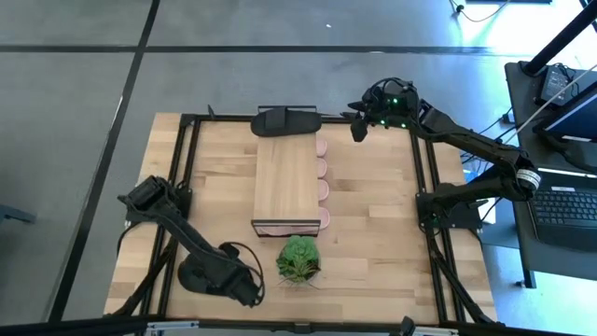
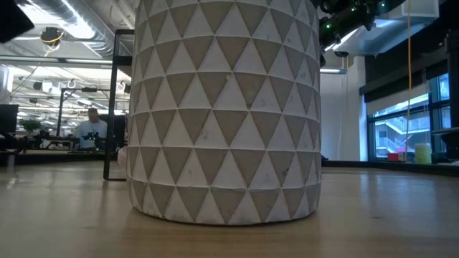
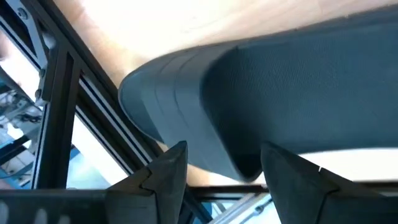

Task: Pick and place slides into the shelf
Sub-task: Put the black slipper on the shelf

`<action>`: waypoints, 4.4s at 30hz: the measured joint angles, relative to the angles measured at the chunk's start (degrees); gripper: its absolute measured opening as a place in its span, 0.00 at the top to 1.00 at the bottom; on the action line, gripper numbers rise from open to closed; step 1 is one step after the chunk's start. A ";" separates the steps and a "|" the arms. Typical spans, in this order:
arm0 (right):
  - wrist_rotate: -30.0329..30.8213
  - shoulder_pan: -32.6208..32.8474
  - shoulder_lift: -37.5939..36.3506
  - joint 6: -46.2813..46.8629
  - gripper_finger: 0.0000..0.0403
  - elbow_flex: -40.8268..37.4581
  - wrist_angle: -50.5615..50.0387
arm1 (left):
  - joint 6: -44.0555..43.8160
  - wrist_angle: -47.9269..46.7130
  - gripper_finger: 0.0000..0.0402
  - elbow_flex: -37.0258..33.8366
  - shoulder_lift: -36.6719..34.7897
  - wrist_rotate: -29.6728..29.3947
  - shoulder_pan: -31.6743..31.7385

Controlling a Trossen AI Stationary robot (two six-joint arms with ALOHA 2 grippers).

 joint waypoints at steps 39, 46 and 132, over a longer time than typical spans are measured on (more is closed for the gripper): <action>-0.02 0.02 0.00 -0.02 0.54 0.00 -0.19 | 0.47 -8.83 0.88 -0.09 5.02 -0.60 -0.42; -0.02 0.02 0.00 -0.02 0.54 0.00 -1.10 | 0.48 -8.67 0.98 -0.11 4.85 0.02 -0.42; 8.50 19.32 2.01 44.05 0.54 -0.02 21.33 | 110.93 33.68 1.00 21.97 -18.38 -72.24 51.82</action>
